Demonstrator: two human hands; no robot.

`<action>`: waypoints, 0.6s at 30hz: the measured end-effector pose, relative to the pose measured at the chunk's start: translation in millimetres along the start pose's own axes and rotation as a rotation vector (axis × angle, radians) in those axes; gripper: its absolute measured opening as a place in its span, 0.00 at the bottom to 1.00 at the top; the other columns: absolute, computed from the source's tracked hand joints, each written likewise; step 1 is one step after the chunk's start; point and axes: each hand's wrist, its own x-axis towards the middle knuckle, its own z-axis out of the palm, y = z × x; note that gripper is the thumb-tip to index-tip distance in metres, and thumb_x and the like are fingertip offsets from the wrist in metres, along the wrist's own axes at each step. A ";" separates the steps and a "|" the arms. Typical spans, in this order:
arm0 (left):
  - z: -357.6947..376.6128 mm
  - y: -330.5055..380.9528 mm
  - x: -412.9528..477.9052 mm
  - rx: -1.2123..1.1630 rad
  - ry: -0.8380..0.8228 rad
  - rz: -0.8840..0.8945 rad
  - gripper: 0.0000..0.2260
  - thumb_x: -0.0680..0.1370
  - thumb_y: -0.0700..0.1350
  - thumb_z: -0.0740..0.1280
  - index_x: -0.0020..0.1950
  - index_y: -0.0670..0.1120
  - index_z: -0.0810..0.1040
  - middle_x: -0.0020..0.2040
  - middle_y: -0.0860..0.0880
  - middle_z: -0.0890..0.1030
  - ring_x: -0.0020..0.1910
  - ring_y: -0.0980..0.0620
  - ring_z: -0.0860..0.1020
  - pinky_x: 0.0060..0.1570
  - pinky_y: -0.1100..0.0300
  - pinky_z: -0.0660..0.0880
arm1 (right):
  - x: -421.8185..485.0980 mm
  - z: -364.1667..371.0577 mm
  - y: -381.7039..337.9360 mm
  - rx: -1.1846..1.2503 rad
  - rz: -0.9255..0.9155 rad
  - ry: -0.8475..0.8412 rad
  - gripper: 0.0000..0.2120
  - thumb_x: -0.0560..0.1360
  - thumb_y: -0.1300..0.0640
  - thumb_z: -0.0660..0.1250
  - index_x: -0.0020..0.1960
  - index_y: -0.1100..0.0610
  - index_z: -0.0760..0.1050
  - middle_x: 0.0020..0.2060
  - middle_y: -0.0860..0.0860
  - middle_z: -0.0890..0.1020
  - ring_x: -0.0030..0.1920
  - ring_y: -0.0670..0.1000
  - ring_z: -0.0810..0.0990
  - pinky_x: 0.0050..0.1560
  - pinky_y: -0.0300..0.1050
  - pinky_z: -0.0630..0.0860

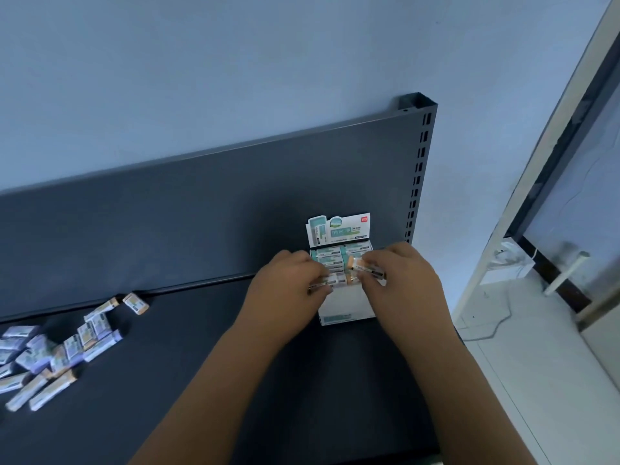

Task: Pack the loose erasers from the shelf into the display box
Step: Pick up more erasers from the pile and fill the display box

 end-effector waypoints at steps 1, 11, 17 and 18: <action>3.7 1.2 5.0 0.018 -0.007 0.001 0.11 0.76 0.52 0.71 0.57 0.52 0.84 0.51 0.55 0.80 0.49 0.52 0.73 0.47 0.54 0.75 | 1.8 1.1 2.6 -0.012 -0.004 -0.005 0.10 0.76 0.55 0.71 0.57 0.55 0.83 0.52 0.51 0.79 0.49 0.52 0.78 0.50 0.49 0.79; 38.1 3.9 23.8 0.166 -0.037 0.064 0.10 0.70 0.56 0.74 0.43 0.50 0.83 0.41 0.55 0.80 0.49 0.47 0.74 0.42 0.53 0.72 | 20.2 9.1 26.4 -0.197 -0.074 -0.180 0.10 0.76 0.52 0.68 0.55 0.51 0.83 0.49 0.49 0.79 0.51 0.52 0.76 0.47 0.47 0.78; 48.9 0.7 23.5 0.168 -0.007 0.041 0.10 0.67 0.57 0.74 0.41 0.52 0.83 0.40 0.56 0.78 0.47 0.48 0.72 0.41 0.56 0.68 | 23.0 13.2 28.2 -0.243 -0.076 -0.254 0.10 0.76 0.51 0.68 0.57 0.48 0.81 0.52 0.46 0.78 0.55 0.50 0.74 0.47 0.43 0.74; 49.3 -0.2 22.9 0.171 -0.007 0.039 0.10 0.68 0.57 0.73 0.42 0.53 0.83 0.41 0.56 0.78 0.47 0.48 0.72 0.41 0.56 0.68 | 23.3 14.4 28.6 -0.256 -0.082 -0.261 0.10 0.76 0.51 0.67 0.56 0.48 0.81 0.52 0.46 0.78 0.55 0.50 0.74 0.46 0.43 0.74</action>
